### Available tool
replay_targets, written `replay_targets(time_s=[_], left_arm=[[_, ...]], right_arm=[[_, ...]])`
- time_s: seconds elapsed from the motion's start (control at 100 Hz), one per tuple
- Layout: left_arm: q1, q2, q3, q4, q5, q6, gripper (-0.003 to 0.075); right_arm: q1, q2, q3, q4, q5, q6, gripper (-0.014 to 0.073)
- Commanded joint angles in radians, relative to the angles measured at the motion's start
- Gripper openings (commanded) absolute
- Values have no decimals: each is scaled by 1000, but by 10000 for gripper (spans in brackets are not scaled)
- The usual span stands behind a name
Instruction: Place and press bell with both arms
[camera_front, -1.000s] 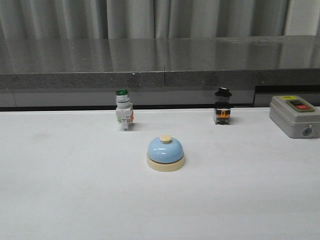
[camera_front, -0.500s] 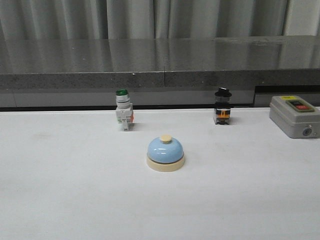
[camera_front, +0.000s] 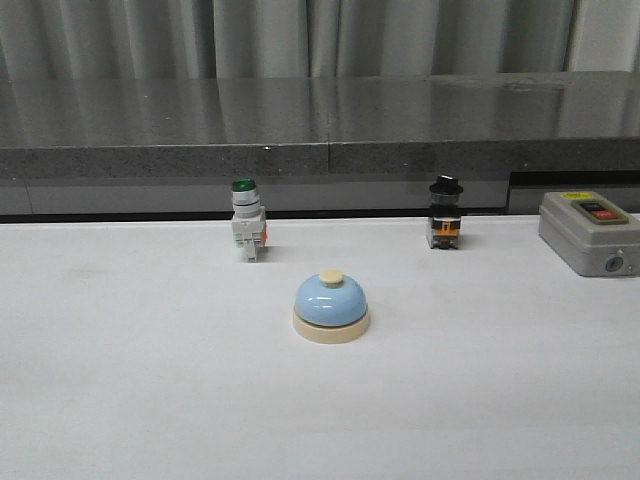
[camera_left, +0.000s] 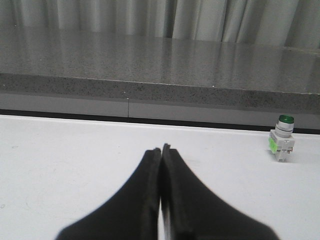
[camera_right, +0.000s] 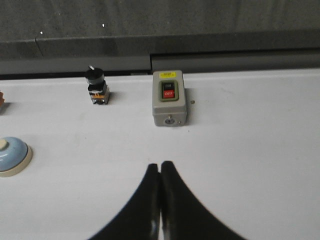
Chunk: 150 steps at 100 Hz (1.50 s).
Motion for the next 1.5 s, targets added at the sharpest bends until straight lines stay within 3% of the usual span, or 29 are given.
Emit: replay_targets(time_s=[0.0,0.2,0.34,0.6,0.72,0.93,1.49], left_arm=[[2,-30,41,-2,-77,-6,-20],[2,-30,41,-2,-77,-6,-20],[2,-30,41,-2,-77,-6,-20],[2,-30,41,-2,-77,-6,-20],[2,-30,41,-2,-77,-6,-20],[2,-30,41,-2,-77,-6,-20],[2,-30,41,-2,-77,-6,-20]], right_arm=[[-6,-79,12,-4,-102,-4,-60],[-6,-284,91,-24,-137,-4,-60],[-2,-274,131,-40,-187,-4,-60],[-2,-274,334,-69,-616,-4,-60],[-2,-274,436,-98,-716,-4,-60],[-2,-274,445,-178,-667,-4,-60],[-2,-274,445,-179,-669,-4,-60]])
